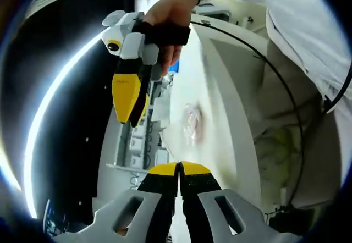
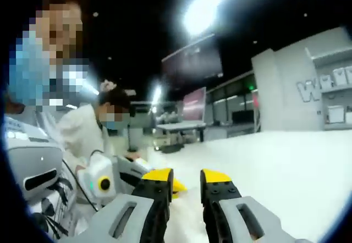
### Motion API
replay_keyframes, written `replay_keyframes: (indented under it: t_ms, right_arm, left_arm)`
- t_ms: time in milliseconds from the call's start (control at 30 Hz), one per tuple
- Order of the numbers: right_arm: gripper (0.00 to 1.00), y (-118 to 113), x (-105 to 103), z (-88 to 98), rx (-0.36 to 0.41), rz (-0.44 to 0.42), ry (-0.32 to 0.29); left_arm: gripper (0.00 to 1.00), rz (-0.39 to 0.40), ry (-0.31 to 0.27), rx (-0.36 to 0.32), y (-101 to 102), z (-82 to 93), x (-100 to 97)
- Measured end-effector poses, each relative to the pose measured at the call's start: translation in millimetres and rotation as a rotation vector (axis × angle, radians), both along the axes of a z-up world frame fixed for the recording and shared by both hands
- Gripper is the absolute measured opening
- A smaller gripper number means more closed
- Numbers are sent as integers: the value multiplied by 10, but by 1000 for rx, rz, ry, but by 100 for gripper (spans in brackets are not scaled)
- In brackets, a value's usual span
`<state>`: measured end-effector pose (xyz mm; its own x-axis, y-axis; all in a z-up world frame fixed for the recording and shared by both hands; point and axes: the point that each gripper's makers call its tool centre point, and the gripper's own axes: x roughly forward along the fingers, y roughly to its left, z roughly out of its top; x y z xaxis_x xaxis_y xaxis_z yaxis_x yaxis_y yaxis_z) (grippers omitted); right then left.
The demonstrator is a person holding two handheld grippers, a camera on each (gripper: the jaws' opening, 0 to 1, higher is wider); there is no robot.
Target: Open the resealable bag by pulling the two sides of the seal apart until the entire bag opening is separated and visibly accessible.
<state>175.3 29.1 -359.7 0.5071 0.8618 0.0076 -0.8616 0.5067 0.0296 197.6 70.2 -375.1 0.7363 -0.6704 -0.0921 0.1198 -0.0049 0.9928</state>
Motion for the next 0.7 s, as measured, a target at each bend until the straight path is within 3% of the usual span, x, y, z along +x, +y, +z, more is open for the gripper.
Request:
replay_keyframes:
  t_ms: [133, 200, 300, 500, 633, 700]
  right_arm:
    - [16, 100, -91, -225, -209, 44, -46]
    - [16, 119, -112, -354, -337, 47, -89]
    - [16, 143, -95, -430, -452, 29, -172]
    - [11, 208, 5, -492, -602, -10, -312]
    - [8, 216, 64, -606, -650, -15, -316]
    - [2, 205, 79, -630, -651, -16, -310]
  left_arm:
    - [1, 4, 7, -10, 6, 29, 3]
    - [1, 4, 12, -15, 2, 24, -2]
    - [1, 2, 17, -20, -8, 12, -8]
    - [1, -4, 26, -21, -26, -25, -31]
    - [1, -5, 24, -20, -21, -20, -21]
    - [1, -5, 24, -22, -20, -19, -18]
